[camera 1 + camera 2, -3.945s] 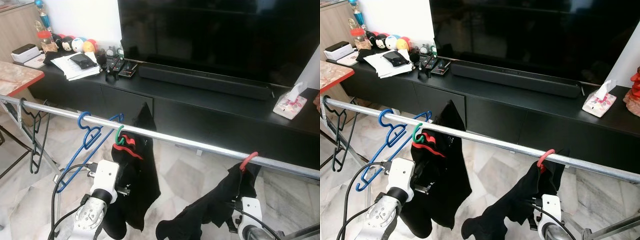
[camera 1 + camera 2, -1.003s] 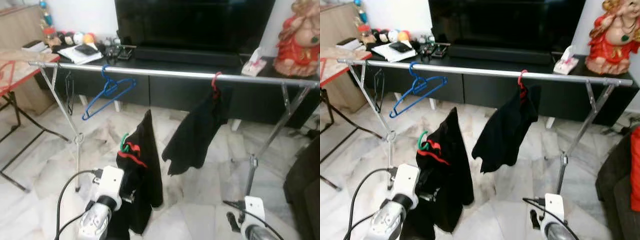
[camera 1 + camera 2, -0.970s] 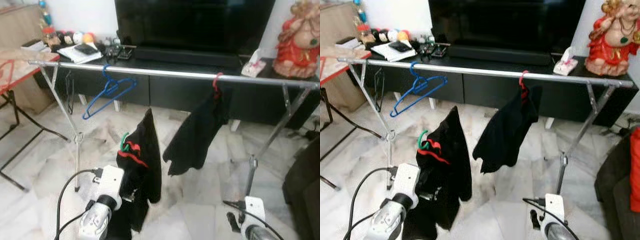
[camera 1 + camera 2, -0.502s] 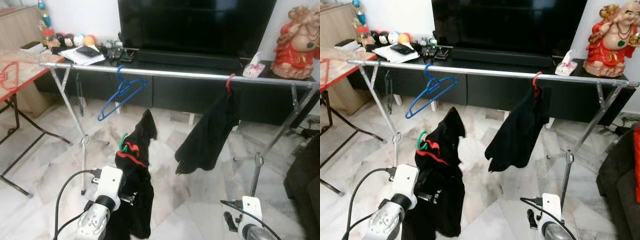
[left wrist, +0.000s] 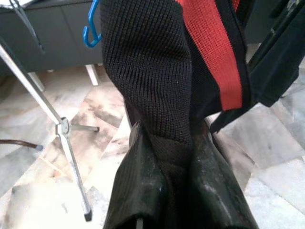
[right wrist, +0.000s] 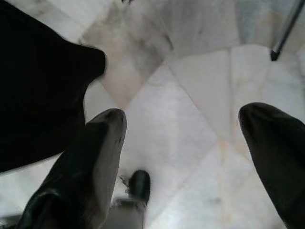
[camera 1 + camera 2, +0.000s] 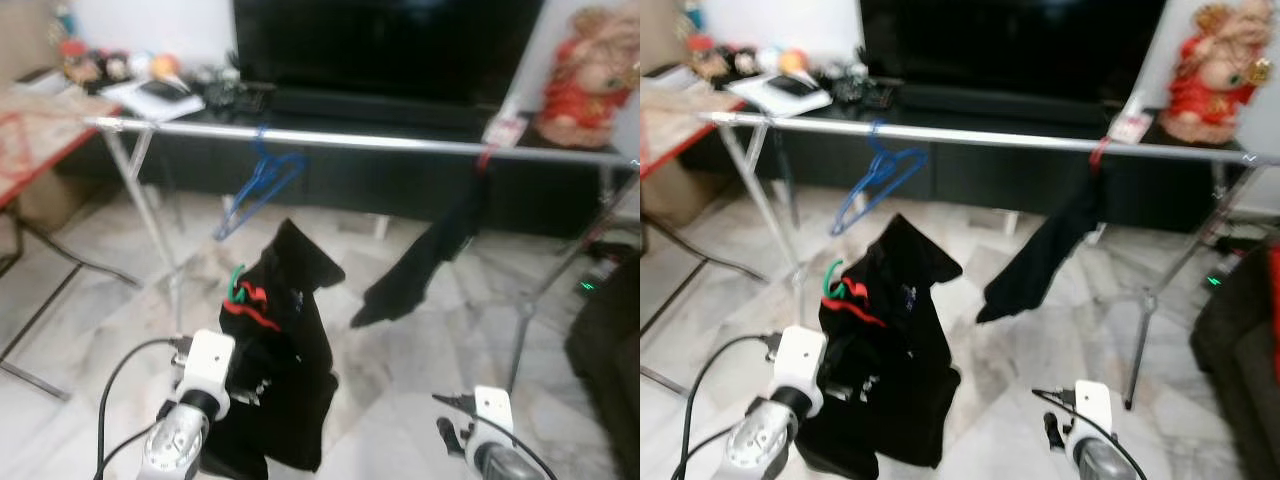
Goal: Hang hanger
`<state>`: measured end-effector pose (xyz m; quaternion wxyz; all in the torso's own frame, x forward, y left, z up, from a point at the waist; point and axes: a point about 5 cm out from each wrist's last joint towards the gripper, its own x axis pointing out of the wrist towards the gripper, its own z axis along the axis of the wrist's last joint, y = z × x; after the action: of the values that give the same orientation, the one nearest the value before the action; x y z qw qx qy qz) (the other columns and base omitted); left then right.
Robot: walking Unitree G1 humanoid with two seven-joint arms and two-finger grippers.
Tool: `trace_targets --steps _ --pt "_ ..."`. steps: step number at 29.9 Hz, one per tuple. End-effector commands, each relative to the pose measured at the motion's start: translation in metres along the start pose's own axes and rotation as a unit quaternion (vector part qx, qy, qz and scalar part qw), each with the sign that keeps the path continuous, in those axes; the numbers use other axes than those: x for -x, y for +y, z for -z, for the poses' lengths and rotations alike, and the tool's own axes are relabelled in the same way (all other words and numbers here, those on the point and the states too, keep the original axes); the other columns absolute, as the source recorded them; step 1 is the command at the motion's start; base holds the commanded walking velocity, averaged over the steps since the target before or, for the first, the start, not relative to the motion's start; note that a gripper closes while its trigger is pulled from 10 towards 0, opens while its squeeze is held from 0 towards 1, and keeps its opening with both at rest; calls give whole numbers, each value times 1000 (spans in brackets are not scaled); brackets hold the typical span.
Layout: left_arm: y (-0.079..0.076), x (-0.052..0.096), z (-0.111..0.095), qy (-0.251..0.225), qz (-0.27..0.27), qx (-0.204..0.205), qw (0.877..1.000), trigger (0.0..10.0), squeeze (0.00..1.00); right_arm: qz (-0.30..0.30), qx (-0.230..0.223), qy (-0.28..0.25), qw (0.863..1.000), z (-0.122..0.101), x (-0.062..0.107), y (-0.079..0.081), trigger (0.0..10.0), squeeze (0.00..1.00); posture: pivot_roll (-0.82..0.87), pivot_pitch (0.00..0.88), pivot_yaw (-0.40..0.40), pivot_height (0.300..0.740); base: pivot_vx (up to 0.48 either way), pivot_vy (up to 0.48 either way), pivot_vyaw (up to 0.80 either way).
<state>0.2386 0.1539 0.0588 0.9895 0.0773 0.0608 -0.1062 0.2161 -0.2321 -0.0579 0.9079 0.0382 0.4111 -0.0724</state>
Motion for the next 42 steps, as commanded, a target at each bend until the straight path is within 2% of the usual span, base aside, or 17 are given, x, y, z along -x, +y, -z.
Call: trace_targets --steps 1,42 --pt "-3 -2 -7 -18 5 1 1000 10000 0 7 -6 10 1000 7 2 -5 10000 0 4 0 -28 716 0 311 0" --pt "-2 -2 -9 -18 7 1 1000 10000 0 4 -7 10 1000 8 2 -3 10000 0 13 0 -23 716 0 303 0"
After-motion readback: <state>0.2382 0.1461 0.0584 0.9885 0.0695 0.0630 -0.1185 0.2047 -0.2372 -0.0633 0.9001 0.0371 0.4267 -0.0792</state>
